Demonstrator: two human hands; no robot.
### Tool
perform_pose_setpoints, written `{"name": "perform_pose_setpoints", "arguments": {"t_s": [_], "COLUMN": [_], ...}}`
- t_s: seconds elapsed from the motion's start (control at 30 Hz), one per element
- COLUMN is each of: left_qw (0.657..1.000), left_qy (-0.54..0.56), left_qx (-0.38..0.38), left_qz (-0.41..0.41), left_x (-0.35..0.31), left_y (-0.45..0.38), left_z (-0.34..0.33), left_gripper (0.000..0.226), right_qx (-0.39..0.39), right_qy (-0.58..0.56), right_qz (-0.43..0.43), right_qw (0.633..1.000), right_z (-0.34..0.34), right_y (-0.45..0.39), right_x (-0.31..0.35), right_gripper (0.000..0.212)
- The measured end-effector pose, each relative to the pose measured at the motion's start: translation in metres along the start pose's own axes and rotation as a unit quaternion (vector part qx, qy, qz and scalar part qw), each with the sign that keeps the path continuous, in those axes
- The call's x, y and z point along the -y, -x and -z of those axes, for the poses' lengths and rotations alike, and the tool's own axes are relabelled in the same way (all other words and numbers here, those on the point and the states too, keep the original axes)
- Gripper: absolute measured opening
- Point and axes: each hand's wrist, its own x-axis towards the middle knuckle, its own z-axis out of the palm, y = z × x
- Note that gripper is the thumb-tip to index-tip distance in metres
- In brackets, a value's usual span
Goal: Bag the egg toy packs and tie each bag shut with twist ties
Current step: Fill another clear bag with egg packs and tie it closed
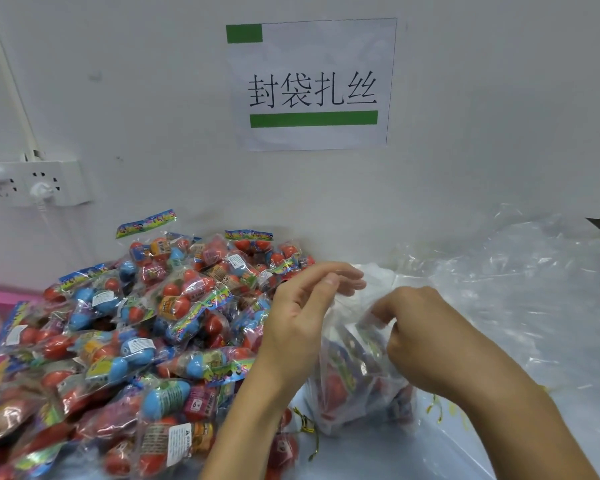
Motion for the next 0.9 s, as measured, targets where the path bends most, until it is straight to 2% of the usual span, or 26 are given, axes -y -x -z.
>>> {"name": "perform_pose_setpoints", "arguments": {"t_s": [0.07,0.17,0.27,0.5,0.63,0.77,0.9], "left_qw": [1.0,1.0,1.0,1.0,0.999,0.999,0.999], "left_qy": [-0.002,-0.005,-0.007,-0.016,-0.025,-0.012,-0.021], "left_qx": [0.004,0.007,0.007,-0.018,-0.041,-0.051,-0.043], "left_qz": [-0.001,-0.001,-0.001,0.007,-0.004,-0.01,-0.018], "left_x": [0.0,0.002,0.002,0.003,0.003,0.003,0.004], "left_y": [0.0,0.001,0.0,-0.001,-0.002,-0.002,-0.002], "left_z": [-0.002,-0.002,-0.001,0.002,0.005,0.004,0.004], "left_gripper": [0.032,0.032,0.031,0.033,0.033,0.034,0.032], "right_qx": [0.025,0.054,0.062,0.057,0.008,-0.073,-0.047], "right_qy": [0.029,0.065,0.042,-0.048,-0.079,-0.02,0.05], "right_qz": [-0.006,-0.016,-0.004,0.026,0.027,-0.003,-0.017], "right_qw": [0.999,0.996,0.997,0.997,0.996,0.997,0.997], "right_z": [-0.001,-0.006,-0.008,-0.008,-0.005,-0.001,0.004], "right_y": [0.001,-0.002,-0.002,-0.007,-0.009,-0.007,-0.003], "right_x": [0.003,0.004,0.003,-0.007,-0.011,-0.01,-0.003], "right_gripper": [0.036,0.04,0.02,0.044,0.049,0.04,0.039]}}
